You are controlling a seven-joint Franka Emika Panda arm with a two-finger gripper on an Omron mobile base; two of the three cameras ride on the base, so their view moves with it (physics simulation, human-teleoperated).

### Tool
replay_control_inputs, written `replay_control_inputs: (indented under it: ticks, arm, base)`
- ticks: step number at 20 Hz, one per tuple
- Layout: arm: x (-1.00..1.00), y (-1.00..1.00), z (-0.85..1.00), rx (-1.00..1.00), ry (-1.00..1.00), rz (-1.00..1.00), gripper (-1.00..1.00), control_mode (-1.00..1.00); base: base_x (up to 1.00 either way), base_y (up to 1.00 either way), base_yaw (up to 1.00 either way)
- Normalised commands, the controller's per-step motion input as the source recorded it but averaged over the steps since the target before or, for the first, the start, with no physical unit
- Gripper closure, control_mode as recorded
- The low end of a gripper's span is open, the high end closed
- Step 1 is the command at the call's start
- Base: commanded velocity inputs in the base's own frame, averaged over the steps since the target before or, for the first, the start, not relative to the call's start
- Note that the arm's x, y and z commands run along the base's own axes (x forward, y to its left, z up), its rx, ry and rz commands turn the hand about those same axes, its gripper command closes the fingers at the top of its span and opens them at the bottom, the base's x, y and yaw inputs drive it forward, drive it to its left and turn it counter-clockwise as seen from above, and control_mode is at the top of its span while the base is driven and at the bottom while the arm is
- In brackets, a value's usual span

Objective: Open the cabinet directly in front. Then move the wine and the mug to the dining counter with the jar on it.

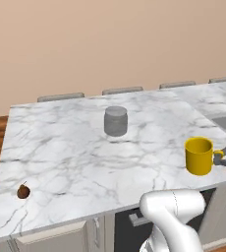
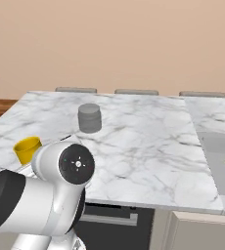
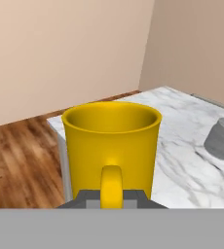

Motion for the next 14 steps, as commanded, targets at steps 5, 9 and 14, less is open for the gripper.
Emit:
replay_control_inputs:
  ticks: [5,9,14]
  arm:
    - [0.00,0.00,0.00,0.00,0.00,0.00,1.00,1.00]
    - [0.00,0.00,0.00,0.00,0.00,0.00,1.00,1.00]
    - [0.00,0.00,0.00,0.00,0.00,0.00,1.00,1.00]
  base:
    - [0.48,-0.11,0.27]
    - [0.46,-0.06,0.23]
    - [0.38,-0.04,0.14]
